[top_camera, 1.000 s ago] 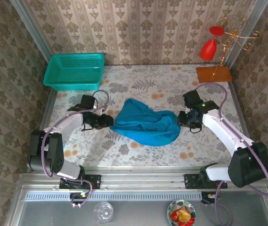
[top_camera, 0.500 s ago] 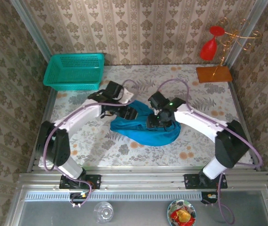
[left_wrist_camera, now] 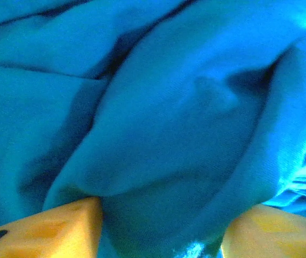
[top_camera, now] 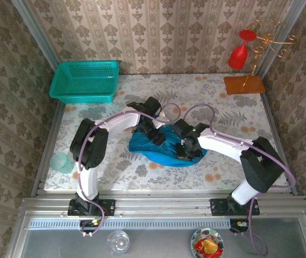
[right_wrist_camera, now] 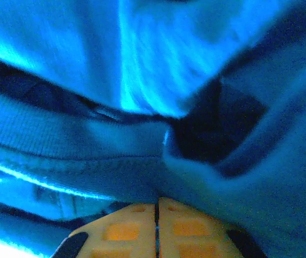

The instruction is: Fold the inside-out t-shirt

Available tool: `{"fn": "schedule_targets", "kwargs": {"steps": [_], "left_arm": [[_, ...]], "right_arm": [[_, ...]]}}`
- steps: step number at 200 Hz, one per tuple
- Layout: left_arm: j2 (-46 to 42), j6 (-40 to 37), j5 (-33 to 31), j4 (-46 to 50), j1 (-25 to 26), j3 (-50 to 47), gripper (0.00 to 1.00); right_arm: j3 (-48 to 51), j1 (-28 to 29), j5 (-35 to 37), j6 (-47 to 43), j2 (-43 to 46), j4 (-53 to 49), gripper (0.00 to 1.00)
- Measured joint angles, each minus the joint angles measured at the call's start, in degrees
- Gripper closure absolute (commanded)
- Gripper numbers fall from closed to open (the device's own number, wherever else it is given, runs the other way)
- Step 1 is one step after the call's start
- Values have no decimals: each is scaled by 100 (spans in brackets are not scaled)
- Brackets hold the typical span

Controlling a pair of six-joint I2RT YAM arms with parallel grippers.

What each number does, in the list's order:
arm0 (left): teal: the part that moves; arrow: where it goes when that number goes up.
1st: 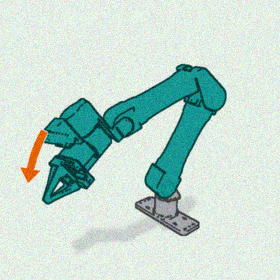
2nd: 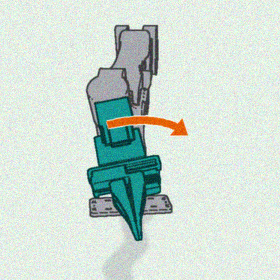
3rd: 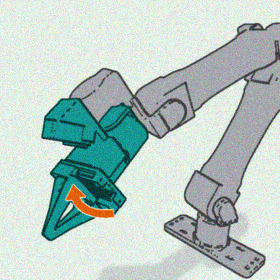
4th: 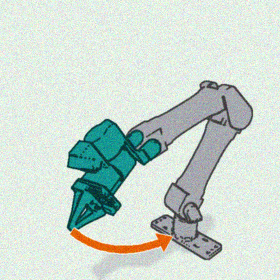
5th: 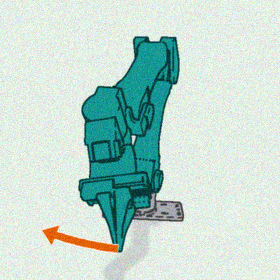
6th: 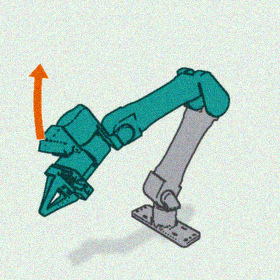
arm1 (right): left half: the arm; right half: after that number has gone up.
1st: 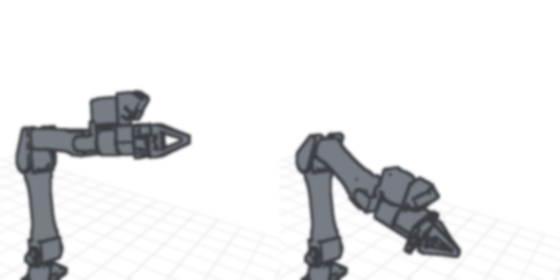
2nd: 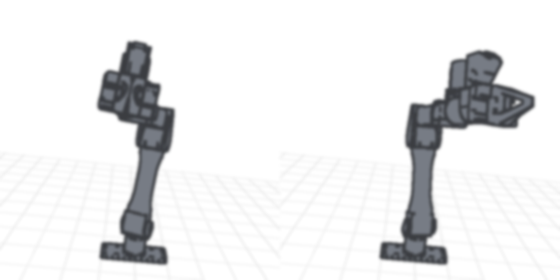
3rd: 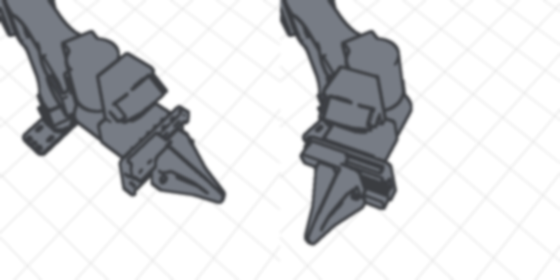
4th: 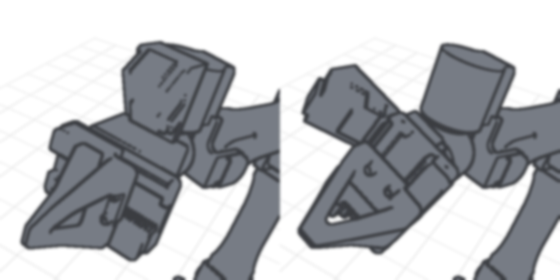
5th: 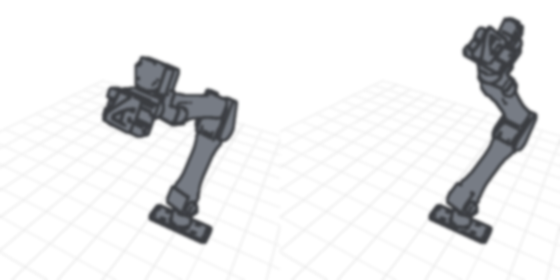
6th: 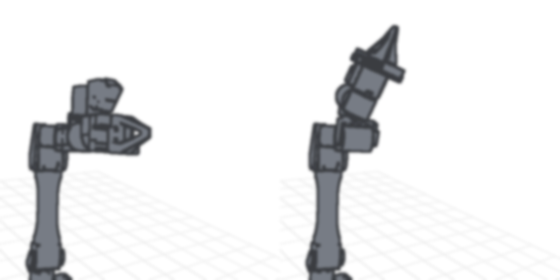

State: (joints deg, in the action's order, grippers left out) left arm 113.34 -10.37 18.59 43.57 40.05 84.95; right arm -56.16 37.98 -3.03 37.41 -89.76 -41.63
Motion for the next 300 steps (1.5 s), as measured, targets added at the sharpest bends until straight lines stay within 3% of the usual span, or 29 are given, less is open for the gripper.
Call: {"fn": "schedule_targets", "kwargs": {"steps": [17,37,60,104,136,162,173,209,239,300], "left_arm": [[35,17,-92,26,-22,17,88],[0,168,-74,-31,-157,20,100],[-339,470,129,-313,-570,-210,100],[-1838,1252,1128,-857,-1744,-903,100],[-2153,1639,1593,-1064,-1908,-1327,100],[-1982,1823,1635,-1174,-1864,-1784,97],[-1895,1875,1609,-1244,-1864,-1993,95],[-1845,2002,1539,-1410,-1864,-2444,95],[-1845,2026,1486,-1521,-1860,-2461,95],[-1845,2024,1416,-1626,-1860,-2562,95]], "right_arm": [[190,-9,4,52,271,31,100],[385,-59,22,46,518,28,100],[605,-354,52,-17,625,7,100],[850,-1408,179,-376,1145,-131,100],[748,-1790,326,-494,1425,-254,97],[538,-1665,332,-573,1432,-450,61],[382,-1493,328,-584,1434,-533,56],[-352,-754,251,-597,1316,-507,53],[-1067,-387,120,-612,509,-382,50],[-1950,-289,584,-409,-905,-199,52]]}}
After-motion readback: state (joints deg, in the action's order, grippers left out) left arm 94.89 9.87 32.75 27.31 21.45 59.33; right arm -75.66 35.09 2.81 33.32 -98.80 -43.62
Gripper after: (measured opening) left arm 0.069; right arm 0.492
